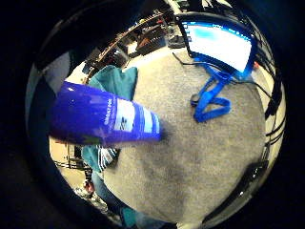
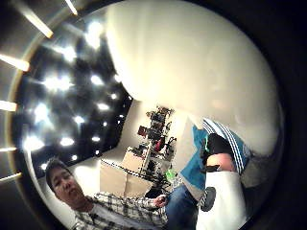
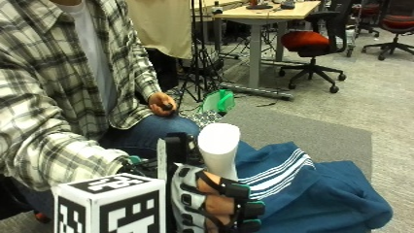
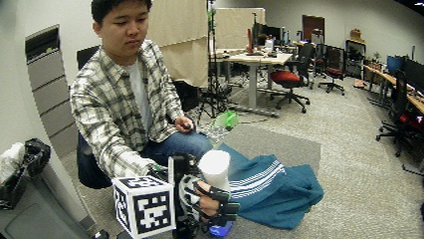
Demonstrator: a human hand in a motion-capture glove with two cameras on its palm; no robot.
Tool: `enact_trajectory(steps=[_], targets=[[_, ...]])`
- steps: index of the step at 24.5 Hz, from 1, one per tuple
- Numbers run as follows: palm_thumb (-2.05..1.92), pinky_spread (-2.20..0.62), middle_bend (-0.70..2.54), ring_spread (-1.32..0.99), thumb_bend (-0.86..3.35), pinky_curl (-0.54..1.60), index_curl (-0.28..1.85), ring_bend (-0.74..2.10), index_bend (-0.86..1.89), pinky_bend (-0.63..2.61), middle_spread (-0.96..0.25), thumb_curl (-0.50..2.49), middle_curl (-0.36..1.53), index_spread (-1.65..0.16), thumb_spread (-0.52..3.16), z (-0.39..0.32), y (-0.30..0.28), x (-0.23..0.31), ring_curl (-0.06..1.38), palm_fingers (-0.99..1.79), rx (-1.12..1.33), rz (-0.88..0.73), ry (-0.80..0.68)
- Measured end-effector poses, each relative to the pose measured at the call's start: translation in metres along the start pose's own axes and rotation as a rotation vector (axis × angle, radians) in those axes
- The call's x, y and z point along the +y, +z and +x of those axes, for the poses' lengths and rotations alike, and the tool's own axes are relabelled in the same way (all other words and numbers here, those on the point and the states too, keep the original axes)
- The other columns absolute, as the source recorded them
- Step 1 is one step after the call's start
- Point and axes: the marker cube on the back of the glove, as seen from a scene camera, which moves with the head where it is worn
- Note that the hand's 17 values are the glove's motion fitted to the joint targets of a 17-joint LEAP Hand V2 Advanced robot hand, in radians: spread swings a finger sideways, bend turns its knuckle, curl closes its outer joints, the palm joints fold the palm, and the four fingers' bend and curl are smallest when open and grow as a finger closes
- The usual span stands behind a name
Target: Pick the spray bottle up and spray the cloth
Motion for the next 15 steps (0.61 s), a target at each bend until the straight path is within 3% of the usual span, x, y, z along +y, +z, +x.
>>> enact_trajectory(steps=[3, 9, 15], targets=[[0.94, 0.15, 0.34, 0.02, 0.00, 0.28, 0.15, 0.64, 0.07, 0.72, 0.02, 0.53, 0.35, -0.25, 0.87, 0.007, 0.023, -0.005, 0.32, 0.39, -0.100, 0.030, -0.008], [1.03, 0.04, 0.41, -0.08, 0.01, 0.29, 0.13, 0.73, 0.03, 0.80, -0.03, 0.57, 0.37, -0.26, 0.82, 0.011, 0.033, -0.017, 0.34, 0.78, -0.150, 0.114, -0.054], [1.09, -0.05, 0.51, -0.14, -0.01, 0.29, 0.19, 0.66, 0.21, 0.73, -0.11, 0.62, 0.43, -0.27, 0.60, 0.012, 0.036, -0.022, 0.36, 1.07, -0.140, 0.171, -0.061]])
